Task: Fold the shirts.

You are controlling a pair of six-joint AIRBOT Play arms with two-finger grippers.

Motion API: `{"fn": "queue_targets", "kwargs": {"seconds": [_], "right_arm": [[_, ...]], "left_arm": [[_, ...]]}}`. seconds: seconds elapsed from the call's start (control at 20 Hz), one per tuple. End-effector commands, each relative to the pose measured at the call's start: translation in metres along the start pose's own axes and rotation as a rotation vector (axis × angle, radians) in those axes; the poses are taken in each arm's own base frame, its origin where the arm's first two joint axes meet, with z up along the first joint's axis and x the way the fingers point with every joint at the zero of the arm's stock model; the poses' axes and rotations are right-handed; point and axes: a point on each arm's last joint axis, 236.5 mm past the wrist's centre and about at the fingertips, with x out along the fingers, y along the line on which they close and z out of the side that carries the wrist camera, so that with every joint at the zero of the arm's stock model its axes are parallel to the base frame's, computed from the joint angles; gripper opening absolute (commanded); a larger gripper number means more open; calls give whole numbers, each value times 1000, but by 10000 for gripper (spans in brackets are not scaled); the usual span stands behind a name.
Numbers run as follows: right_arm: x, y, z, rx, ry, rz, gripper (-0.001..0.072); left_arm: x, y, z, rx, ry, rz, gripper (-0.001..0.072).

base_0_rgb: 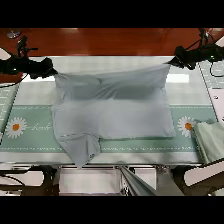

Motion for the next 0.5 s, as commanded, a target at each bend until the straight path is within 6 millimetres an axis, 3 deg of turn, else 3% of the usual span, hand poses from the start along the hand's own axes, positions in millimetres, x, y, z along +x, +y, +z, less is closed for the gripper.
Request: {"fn": "queue_targets", "kwargs": {"seconds": [0.0,0.1,0.25,0.35,0.4,0.45], "right_arm": [[-21,-29,-60,-105,260,-118,22],[-11,-46,-79,-91,324,-167,22],[29,-63,-98,-40,312,-170,22],[49,-71,-107,10,296,-168,23],[51,-74,-108,45,295,-179,112],[48,-78,-105,91,283,-186,463]], "left_arm": [[-21,1,-50,55,203,-38,40],[-8,15,-82,46,295,-12,41],[32,37,-129,-22,355,19,41],[46,48,-149,-56,365,39,41],[44,52,-151,-62,374,42,41],[38,55,-147,-72,374,42,58]]}}
